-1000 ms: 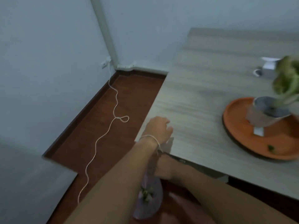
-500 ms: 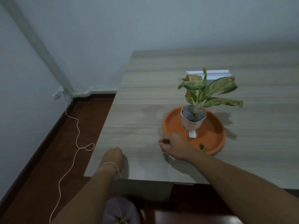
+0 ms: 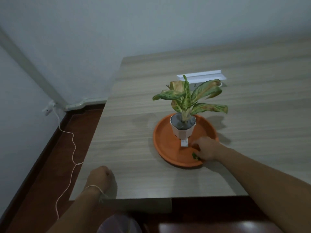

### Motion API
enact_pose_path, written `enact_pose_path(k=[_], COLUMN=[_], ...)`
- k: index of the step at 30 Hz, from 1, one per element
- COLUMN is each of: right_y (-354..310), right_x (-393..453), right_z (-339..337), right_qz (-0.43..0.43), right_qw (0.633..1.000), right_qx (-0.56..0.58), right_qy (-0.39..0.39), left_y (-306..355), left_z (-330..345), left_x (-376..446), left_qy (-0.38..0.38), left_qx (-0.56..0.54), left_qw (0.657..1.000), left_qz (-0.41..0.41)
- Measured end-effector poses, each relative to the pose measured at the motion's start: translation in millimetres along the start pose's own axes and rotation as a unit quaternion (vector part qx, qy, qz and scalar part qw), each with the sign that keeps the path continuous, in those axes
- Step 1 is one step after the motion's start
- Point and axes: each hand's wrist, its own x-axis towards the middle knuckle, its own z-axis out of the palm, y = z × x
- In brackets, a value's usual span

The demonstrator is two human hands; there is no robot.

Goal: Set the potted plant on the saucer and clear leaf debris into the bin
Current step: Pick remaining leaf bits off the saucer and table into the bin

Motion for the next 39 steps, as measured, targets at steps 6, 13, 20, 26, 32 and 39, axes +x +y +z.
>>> enact_pose_path(k=[6,13,20,26,32,39], right_y=[-2,1,-2,2,5,10], right_x=[10,16,19,14,14,15], right_z=[-7,-7,-1,8,7,0], right_qz=[-0.035,-0.069,-0.111,-0.12,-0.104,-0.081], right_qw=[0.999,0.993,0.99,0.991,0.994,0.996], right_qx=[-0.007,-0.009,-0.049,-0.048,-0.012,0.041], right_qy=[-0.032,-0.093,-0.068,-0.018,-0.004,0.025], left_y=[20,15,0,11,50,167], left_z=[-9,-36,-17,-11,-7,7], left_x=[-8,-5,3,4,2,3], left_qy=[0.002,0.042,-0.029,-0.007,-0.013,0.016], left_qx=[-0.06,-0.044,0.054,0.115,0.057,-0.059], left_qw=[0.998,0.998,0.998,0.993,0.998,0.984], left_qz=[0.036,-0.029,-0.034,-0.019,0.011,0.165])
